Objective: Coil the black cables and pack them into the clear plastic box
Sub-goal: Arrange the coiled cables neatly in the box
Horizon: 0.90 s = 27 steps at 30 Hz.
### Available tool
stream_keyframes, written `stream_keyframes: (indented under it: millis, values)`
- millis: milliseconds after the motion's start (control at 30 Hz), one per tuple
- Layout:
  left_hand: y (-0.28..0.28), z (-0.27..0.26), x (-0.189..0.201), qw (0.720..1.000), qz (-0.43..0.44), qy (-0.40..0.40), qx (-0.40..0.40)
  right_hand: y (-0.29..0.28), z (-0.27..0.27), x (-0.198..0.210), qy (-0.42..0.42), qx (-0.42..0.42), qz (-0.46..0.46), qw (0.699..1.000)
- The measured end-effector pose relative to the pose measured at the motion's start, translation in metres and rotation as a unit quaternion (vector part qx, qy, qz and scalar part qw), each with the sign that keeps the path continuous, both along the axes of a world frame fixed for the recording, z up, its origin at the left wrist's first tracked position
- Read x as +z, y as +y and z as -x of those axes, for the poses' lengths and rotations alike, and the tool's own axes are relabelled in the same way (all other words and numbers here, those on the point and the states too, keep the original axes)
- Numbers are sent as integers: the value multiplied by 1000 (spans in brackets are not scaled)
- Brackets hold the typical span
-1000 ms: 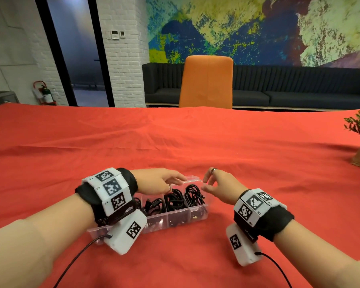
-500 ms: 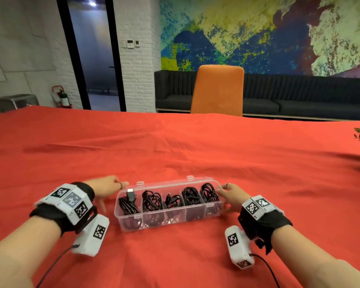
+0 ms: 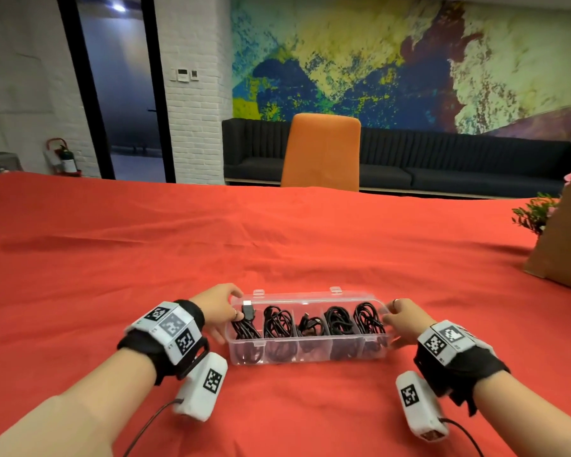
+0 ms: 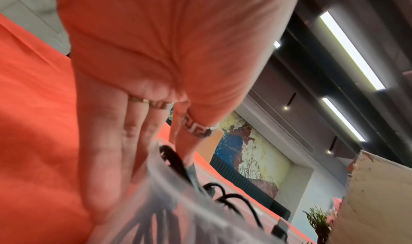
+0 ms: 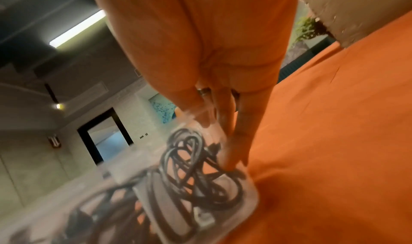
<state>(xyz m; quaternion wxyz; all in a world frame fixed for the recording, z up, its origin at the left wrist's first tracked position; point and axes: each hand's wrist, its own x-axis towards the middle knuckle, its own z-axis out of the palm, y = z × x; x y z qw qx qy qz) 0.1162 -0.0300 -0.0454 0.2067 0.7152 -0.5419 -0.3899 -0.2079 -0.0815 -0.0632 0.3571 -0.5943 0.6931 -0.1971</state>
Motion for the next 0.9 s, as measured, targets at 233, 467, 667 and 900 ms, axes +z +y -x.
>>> stream_keyframes:
  millis: [233, 467, 667, 900]
  values:
    - [-3, 10, -5, 999, 25, -27, -8, 40, -38, 29, 228, 142, 299, 916]
    - [-4, 6, -7, 999, 28, -36, -14, 38, -90, 19, 96, 233, 179, 951]
    - [-4, 5, -9, 998, 33, -45, -24, 20, -99, 13, 77, 181, 157, 968]
    - [-2, 3, -5, 998, 39, -28, -28, 12, -104, 4, 128, 193, 130, 964]
